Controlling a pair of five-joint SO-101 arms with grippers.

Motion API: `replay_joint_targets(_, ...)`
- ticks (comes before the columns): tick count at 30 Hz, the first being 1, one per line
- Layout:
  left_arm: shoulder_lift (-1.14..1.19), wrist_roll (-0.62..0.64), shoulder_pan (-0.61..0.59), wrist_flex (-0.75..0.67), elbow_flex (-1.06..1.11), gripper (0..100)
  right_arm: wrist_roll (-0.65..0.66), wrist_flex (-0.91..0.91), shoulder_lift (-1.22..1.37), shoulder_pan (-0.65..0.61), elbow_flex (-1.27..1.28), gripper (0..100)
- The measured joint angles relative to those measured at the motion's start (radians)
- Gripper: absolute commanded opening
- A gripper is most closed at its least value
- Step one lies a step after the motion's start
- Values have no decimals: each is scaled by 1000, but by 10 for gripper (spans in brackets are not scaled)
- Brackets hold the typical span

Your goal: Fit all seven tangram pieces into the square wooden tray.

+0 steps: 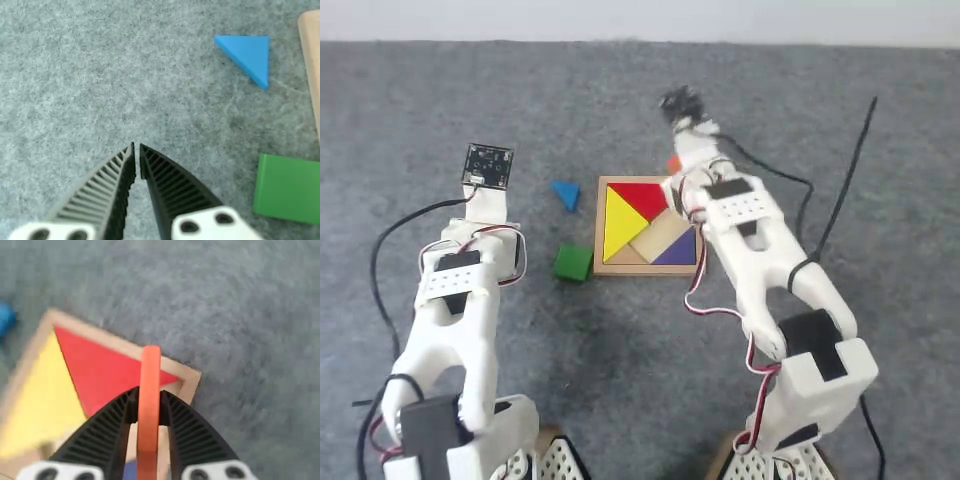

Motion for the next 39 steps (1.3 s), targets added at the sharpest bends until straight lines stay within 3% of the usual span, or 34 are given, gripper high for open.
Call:
replay_joint_targets(5, 0, 0, 0, 0, 0, 13, -384, 18, 77, -40, -40, 9)
replay_joint_targets(12, 0, 0, 0, 0, 0, 13, -493, 31, 143, -51, -41, 12)
replay_joint_targets(14, 0, 0, 0, 0, 0, 13, -494, 55, 143, -51, -44, 59)
replay_joint_targets(19, 0, 0, 0, 0, 0, 13, -440, 75, 143, -49, -44, 301)
replay_joint_targets(21, 0, 0, 0, 0, 0, 13, -440, 78, 143, -49, -44, 340)
replay_joint_targets(27, 0, 0, 0, 0, 0, 13, -442, 87, 143, -55, -74, 338)
replay_joint_targets(31, 0, 0, 0, 0, 0, 13, -374, 153, 143, -43, -149, 321)
replay_joint_targets(35, 0, 0, 0, 0, 0, 13, -235, 259, 140, -29, -221, 228)
replay_joint_targets(39, 0, 0, 0, 0, 0, 13, -66, 327, 81, -34, -236, 69)
